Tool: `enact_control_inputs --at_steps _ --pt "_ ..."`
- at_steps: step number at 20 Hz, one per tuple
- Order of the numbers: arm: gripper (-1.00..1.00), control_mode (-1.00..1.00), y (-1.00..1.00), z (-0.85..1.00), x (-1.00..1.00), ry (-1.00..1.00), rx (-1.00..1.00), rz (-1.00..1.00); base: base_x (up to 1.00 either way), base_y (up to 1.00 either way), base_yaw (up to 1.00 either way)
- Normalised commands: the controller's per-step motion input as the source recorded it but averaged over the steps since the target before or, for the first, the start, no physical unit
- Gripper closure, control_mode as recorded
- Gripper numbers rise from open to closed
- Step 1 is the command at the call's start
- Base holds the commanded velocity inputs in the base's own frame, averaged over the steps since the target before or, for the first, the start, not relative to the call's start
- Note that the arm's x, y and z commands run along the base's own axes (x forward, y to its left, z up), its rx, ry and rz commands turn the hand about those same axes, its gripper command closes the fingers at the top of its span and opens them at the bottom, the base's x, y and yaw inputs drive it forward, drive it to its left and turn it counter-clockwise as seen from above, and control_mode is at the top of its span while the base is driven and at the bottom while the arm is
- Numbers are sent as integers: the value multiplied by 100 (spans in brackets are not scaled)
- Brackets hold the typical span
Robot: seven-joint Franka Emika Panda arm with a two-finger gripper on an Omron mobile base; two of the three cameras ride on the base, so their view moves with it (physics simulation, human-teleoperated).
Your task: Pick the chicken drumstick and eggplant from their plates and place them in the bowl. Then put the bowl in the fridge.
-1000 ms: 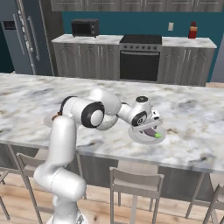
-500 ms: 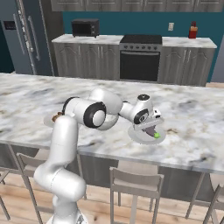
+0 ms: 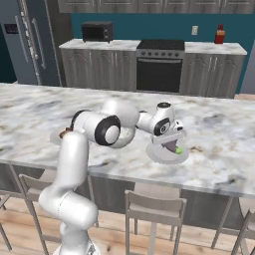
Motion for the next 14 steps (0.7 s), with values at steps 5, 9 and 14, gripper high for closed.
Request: enact_control_inputs --at_steps 5,9,14 --pt "100 -100 23 43 -23 0 0 0 0 0 0" --pt "100 -100 49 29 -24 0 0 0 0 0 0" --pt "100 -100 69 22 -8 0 0 6 0 0 0"
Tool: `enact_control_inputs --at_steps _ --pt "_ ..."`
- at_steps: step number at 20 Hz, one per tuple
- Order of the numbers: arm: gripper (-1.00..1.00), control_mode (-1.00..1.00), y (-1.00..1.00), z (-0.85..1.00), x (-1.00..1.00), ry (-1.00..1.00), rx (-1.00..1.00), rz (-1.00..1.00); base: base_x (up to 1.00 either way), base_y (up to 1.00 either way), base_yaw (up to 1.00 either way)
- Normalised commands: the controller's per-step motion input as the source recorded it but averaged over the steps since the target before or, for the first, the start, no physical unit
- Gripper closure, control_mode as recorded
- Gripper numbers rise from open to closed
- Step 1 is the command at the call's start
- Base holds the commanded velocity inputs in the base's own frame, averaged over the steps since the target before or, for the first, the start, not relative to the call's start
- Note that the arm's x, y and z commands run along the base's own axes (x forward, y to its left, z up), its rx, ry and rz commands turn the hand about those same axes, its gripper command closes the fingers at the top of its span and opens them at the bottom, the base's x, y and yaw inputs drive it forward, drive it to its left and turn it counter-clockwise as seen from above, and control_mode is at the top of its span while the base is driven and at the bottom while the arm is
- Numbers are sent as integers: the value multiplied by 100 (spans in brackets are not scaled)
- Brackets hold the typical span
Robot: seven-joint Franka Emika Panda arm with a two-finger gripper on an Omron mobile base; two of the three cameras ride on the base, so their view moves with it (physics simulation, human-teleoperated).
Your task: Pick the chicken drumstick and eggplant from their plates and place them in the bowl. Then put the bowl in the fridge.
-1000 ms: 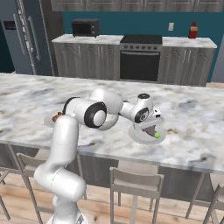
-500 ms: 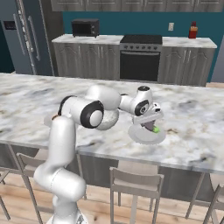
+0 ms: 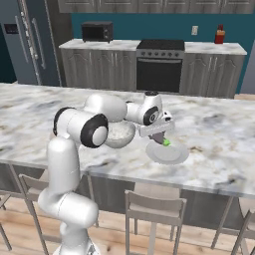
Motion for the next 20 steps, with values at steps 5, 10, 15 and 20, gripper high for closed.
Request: enact_control_inputs --at_steps 5,10,15,20 --pt "100 -100 56 36 0 0 0 7 0 0 0" --pt "100 -100 54 37 0 -4 3 8 0 0 0" --pt "100 -100 57 19 2 0 2 9 0 0 0" --pt "100 -100 50 7 10 0 7 12 0 0 0"
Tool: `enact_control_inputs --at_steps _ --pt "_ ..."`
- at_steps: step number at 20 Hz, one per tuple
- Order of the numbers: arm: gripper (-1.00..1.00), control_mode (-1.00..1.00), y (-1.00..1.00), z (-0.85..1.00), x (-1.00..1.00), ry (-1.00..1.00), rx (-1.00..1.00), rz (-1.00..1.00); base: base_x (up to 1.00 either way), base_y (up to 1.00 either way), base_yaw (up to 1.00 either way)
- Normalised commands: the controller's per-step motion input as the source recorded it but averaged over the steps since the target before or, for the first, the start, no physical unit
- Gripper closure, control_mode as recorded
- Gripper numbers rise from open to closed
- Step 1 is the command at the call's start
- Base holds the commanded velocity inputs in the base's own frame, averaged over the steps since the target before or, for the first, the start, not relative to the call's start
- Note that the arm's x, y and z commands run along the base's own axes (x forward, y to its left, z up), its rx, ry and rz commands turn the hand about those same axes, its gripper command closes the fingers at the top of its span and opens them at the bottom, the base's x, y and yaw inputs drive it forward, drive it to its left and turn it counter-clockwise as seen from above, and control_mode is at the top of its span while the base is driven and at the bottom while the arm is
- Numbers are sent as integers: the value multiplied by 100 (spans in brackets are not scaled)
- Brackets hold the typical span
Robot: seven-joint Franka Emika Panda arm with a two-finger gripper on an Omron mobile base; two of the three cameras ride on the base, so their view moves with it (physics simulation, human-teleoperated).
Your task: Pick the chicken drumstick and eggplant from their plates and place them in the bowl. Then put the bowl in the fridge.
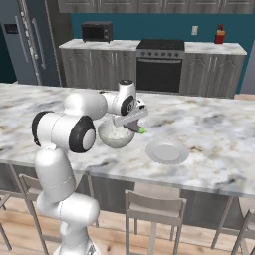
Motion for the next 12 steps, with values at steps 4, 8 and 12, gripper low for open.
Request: enact_control_inputs --at_steps 4,8,12 --pt "100 -100 48 0 20 0 5 17 0 0 0" --pt "100 -100 44 0 23 -4 5 22 0 0 0" --pt "100 -100 38 -2 16 0 1 20 0 0 0"
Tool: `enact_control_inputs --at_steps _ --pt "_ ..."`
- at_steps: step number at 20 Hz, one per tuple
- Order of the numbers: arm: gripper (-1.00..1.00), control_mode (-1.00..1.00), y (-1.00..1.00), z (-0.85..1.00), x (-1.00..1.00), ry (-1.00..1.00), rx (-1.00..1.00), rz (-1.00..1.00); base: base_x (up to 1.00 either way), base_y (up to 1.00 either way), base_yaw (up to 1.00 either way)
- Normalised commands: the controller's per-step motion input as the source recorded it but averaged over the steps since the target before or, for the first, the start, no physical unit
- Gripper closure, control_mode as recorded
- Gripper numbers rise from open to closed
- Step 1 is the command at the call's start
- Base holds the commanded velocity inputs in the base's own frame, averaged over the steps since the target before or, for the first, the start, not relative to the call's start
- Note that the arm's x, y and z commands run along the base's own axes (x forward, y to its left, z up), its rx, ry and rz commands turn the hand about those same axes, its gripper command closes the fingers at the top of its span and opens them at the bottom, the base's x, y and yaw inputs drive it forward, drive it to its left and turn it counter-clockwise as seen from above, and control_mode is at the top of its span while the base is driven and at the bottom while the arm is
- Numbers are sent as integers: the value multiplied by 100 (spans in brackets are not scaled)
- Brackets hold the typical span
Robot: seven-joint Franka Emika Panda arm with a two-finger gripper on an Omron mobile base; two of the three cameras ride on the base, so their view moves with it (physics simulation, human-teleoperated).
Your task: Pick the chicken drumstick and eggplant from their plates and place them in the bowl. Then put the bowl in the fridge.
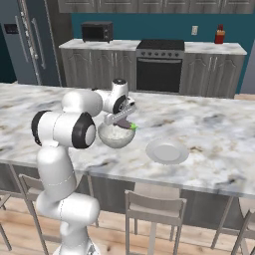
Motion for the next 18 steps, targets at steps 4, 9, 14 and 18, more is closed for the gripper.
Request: enact_control_inputs --at_steps 4,9,14,18 --pt "100 -100 27 -16 -3 0 0 12 0 0 0" --pt "100 -100 12 -31 1 0 0 5 0 0 0" --pt "100 -100 15 -18 19 -1 0 3 0 0 0" --pt "100 -100 15 -14 16 0 0 4 0 0 0"
